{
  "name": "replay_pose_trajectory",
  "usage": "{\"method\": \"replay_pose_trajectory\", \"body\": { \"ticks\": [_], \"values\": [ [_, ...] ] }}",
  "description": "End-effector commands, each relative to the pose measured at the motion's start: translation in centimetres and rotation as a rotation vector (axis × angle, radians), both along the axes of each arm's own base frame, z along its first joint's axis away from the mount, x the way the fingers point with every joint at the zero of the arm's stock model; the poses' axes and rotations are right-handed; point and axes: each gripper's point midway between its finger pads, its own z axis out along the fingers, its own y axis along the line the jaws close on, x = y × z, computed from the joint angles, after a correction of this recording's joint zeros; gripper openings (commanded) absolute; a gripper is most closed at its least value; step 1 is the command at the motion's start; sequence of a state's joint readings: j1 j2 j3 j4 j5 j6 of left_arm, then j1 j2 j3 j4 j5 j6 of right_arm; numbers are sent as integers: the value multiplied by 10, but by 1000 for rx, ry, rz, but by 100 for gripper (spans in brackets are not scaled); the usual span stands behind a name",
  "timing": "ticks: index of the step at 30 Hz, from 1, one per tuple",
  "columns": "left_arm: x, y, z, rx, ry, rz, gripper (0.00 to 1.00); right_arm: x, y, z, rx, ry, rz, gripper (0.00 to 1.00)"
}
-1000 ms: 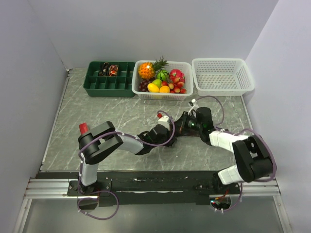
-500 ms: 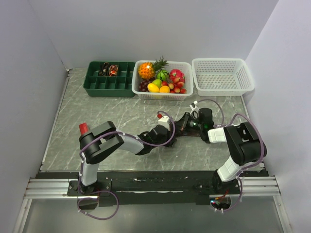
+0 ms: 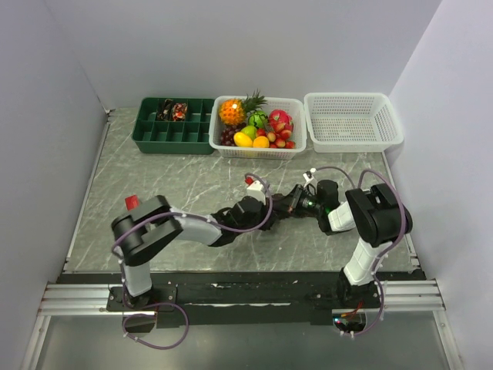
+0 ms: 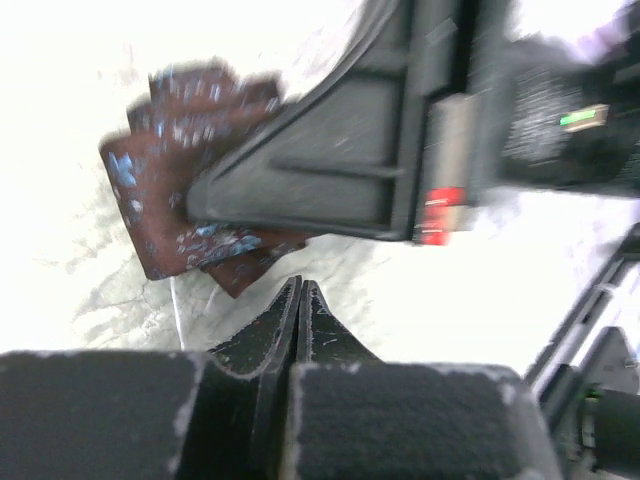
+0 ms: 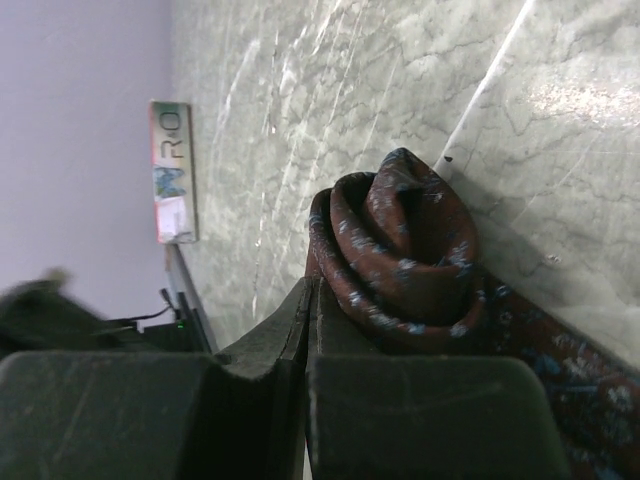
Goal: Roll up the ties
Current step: Roll the tie at the center of the board.
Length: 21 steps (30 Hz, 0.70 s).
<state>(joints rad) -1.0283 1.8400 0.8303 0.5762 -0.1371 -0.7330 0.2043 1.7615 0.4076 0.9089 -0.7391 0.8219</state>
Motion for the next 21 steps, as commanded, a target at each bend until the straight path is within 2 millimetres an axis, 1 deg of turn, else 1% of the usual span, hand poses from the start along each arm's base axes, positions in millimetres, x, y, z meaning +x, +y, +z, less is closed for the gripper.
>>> {"method": "replay_pose_trajectory", "body": {
  "ticks": [1,3,4,5,6,7,8,9,10,11,13,14,15,16,17,18,21],
  "values": [
    [6,10,68,-96,-122,42,12,-1,-4,-15,26,23,-22,0],
    [7,16,75,-107,-110,49,22,0,-5,-17,34,24,-26,0],
    [13,23,78,-116,-99,58,38,-1,-6,-19,31,31,-28,0],
    [14,25,78,-131,-79,47,43,0,-6,-19,30,28,-30,0],
    [11,25,77,-164,-25,17,46,-2,-7,-20,28,34,-33,0],
    [21,31,78,-196,-9,26,55,-2,-8,-20,22,27,-38,0],
    [23,34,76,-214,13,16,57,-3,-10,-21,17,30,-44,0],
    [21,39,68,-232,48,25,58,-3,-10,-21,14,30,-46,0],
    [25,42,72,-264,41,31,65,-3,-11,-20,11,26,-49,0],
    [26,45,68,-268,56,36,69,-4,-12,-21,5,30,-55,0],
    [28,49,55,-281,119,38,72,-5,-14,-23,0,38,-62,0],
    [30,47,59,-315,120,22,72,-4,-15,-25,-5,40,-66,0],
    [28,47,55,-336,148,19,73,-5,-15,-25,-6,40,-66,0],
    [28,47,46,-348,181,1,74,-4,-15,-26,-4,42,-69,0],
    [30,44,50,-383,174,-12,74,-5,-16,-27,-3,47,-73,0],
    [30,43,39,-391,205,-13,73,-5,-16,-27,-1,47,-73,0],
    [27,36,27,-435,255,-46,71,-6,-18,-31,-1,64,-80,0]
  ]
}}
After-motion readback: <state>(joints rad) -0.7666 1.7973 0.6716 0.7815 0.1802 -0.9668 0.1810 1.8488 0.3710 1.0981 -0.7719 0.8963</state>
